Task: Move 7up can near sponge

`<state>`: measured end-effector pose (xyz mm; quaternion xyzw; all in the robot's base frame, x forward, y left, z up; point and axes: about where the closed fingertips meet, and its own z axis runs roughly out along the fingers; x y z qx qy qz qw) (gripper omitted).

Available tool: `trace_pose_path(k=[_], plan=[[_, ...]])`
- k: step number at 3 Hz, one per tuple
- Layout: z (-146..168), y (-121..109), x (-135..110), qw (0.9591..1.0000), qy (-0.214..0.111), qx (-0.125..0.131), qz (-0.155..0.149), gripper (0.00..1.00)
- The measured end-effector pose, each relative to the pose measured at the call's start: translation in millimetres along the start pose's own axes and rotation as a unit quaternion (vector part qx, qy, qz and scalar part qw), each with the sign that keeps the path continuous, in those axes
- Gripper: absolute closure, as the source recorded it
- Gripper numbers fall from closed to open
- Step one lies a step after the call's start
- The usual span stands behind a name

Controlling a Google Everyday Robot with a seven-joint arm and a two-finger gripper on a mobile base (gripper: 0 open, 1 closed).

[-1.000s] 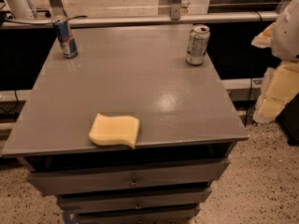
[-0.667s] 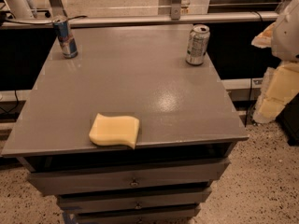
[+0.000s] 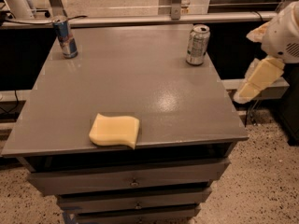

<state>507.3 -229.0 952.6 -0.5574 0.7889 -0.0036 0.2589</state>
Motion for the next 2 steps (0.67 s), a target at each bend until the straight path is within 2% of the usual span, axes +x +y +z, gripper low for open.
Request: trace_pose_path(k=[1, 2], plan=[[31.9, -52.9, -2.6, 0.9963, -0.067, 0.036, 0.04, 0.0], [60.8, -99.6, -7.8, 0.9855, -0.129, 0.068, 0.087, 0.0]])
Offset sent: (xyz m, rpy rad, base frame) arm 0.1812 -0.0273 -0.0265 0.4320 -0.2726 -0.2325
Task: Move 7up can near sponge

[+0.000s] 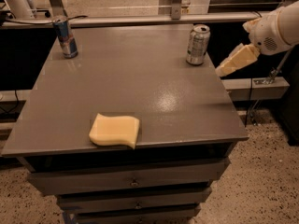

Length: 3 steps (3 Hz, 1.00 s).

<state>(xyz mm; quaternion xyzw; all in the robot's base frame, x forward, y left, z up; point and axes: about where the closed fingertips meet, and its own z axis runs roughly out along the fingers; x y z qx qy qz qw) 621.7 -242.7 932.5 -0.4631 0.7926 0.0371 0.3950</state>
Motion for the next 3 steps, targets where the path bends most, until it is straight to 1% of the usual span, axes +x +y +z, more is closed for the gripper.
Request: trace_pose_path(k=[1, 2, 3], plan=[[29.6, -25.2, -2.9, 0.9965, -0.059, 0.013, 0.057, 0.0], [59.6, -35.6, -6.9, 0.9836, -0.127, 0.003, 0.128, 0.0], [83.4, -40.3, -16.3, 0.9662, -0.191, -0.013, 0.172, 0.0]])
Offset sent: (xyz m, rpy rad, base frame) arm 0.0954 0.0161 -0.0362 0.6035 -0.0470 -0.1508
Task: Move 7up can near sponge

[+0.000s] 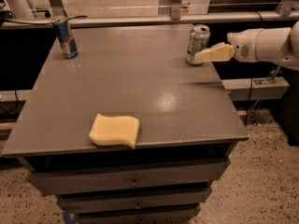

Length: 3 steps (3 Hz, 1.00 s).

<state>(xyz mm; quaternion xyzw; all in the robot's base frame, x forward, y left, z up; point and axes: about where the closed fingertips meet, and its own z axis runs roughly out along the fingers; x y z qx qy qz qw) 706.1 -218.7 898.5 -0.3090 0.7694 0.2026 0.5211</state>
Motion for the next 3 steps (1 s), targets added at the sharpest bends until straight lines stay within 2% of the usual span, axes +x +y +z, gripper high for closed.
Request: trace_pose_path(k=[1, 2, 3], plan=[[23.4, -5.2, -3.9, 0.9982, -0.055, -0.022, 0.012, 0.0], [43.4, -6.2, -9.1, 0.995, -0.09, -0.043, 0.007, 0.0], [55.4, -1.9, -16.1, 0.9925, -0.107, -0.058, -0.012, 0.18]])
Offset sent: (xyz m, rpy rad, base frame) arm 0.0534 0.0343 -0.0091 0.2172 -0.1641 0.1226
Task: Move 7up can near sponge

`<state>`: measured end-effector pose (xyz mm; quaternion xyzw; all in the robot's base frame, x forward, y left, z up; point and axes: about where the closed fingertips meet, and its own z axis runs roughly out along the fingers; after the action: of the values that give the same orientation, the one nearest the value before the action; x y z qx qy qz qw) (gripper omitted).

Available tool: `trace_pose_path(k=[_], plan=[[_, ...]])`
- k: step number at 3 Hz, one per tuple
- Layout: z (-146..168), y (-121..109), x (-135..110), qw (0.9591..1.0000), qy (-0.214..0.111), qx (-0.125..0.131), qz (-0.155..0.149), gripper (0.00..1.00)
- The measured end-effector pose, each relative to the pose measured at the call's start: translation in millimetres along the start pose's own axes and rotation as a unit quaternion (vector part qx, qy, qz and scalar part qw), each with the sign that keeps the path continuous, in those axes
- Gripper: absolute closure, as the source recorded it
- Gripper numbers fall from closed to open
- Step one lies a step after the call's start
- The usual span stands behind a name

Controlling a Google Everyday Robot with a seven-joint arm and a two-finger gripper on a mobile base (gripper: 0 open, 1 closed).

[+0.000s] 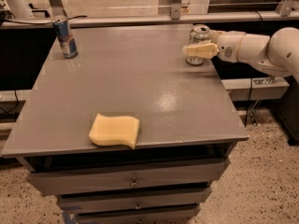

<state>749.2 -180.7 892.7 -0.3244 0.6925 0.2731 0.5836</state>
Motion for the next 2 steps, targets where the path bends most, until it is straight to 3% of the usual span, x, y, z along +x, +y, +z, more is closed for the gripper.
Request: trace_pose_path(k=[2], plan=[[-10.5, 13.1, -10.3, 0.9995, -0.003, -0.017, -0.026, 0.64]])
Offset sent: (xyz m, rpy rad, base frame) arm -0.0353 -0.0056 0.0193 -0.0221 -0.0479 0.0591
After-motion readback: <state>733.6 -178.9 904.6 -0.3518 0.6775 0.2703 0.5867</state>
